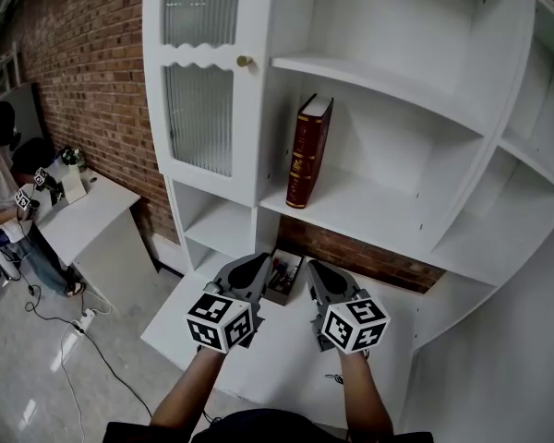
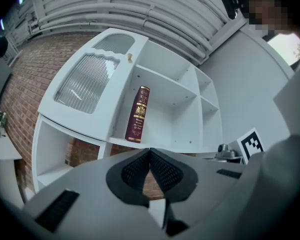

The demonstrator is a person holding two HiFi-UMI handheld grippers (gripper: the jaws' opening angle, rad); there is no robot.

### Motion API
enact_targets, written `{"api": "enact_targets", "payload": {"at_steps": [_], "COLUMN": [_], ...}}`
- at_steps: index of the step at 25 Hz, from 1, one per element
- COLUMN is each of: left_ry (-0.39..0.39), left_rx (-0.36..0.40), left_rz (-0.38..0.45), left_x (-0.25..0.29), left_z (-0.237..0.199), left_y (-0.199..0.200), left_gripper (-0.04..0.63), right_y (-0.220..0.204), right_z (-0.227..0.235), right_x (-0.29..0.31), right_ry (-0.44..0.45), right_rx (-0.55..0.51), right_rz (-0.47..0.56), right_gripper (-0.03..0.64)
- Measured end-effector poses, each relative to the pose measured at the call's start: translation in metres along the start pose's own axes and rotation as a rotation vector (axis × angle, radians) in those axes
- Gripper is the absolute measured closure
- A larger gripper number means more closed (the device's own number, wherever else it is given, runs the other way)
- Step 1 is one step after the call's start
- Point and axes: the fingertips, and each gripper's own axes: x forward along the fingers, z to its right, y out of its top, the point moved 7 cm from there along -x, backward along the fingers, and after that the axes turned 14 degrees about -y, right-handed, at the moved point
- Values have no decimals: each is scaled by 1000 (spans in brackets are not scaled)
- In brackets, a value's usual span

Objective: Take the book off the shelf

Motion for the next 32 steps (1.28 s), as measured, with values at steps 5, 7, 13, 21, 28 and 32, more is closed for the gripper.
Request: {"api": "enact_targets", "payload": {"at_steps": [5, 7, 13, 21, 28, 32], "left_ry": [24, 28, 36, 61, 75, 93], "left_rx": [4, 2, 36, 65, 65, 73], "left_rz": [12, 24, 38, 60, 67, 61], "left_x": [15, 21, 42, 68, 92, 107], "left_z": [-5, -7, -18, -28, -38, -45], "left_y": [5, 8, 27, 47, 54, 59], "left_gripper": [580, 580, 578, 563, 433, 316], "right_y": [2, 1, 0, -6, -11, -14], "right_z": [9, 14, 28, 41, 54, 61], "right_x": [5, 6, 15, 22, 24, 25], "right_ry": [6, 4, -2, -10, -34, -47], "right_rx": [3, 9, 37, 61, 87, 98], "right_rz": [3, 1, 1, -11, -19, -26], "right_gripper": [597, 597, 597, 597, 597, 597]}}
